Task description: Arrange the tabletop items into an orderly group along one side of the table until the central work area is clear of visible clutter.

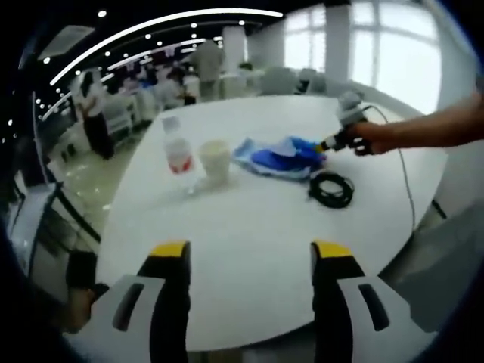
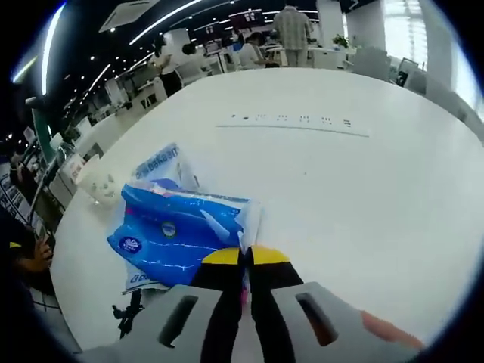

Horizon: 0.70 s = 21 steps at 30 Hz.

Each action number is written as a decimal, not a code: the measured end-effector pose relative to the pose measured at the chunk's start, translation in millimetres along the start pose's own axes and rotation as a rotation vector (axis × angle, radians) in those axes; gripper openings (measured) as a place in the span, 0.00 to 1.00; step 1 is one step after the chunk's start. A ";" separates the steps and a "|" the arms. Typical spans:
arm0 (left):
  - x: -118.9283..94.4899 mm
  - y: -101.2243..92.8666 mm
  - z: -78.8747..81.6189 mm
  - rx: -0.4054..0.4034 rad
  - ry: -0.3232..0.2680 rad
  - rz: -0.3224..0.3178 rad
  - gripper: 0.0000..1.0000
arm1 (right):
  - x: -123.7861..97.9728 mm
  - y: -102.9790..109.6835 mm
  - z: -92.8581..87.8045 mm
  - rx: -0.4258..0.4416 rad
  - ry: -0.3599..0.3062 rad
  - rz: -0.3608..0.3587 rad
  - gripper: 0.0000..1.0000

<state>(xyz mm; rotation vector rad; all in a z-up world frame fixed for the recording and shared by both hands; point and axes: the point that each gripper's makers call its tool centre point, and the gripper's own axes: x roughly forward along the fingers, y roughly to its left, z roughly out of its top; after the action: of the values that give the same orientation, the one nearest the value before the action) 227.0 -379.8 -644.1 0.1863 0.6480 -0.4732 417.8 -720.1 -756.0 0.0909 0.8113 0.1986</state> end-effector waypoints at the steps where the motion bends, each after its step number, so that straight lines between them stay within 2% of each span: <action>1: -0.2 0.0 -0.5 0.000 0.001 0.001 0.61 | -0.3 -0.2 -0.4 -0.005 0.002 -0.002 0.00; 5: -1.0 1.0 -1.4 -0.003 -0.002 0.004 0.61 | -4.4 -5.8 6.9 0.014 -0.023 -0.011 0.00; 10: -1.5 1.6 -1.3 0.001 -0.008 0.006 0.61 | -22.7 -18.2 16.7 0.036 -0.067 -0.040 0.00; 14: -2.8 -0.4 -1.2 0.003 -0.007 0.001 0.61 | -33.1 -33.6 21.3 0.062 -0.086 -0.066 0.00; 21: -4.5 1.0 -1.3 -0.001 -0.007 0.005 0.61 | -55.4 -72.3 31.9 0.103 -0.124 -0.126 0.00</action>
<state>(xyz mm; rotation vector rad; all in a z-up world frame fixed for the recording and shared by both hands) 223.7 -376.9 -642.3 0.1849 0.6407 -0.4688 414.1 -802.6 -706.1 0.1473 0.7003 0.0318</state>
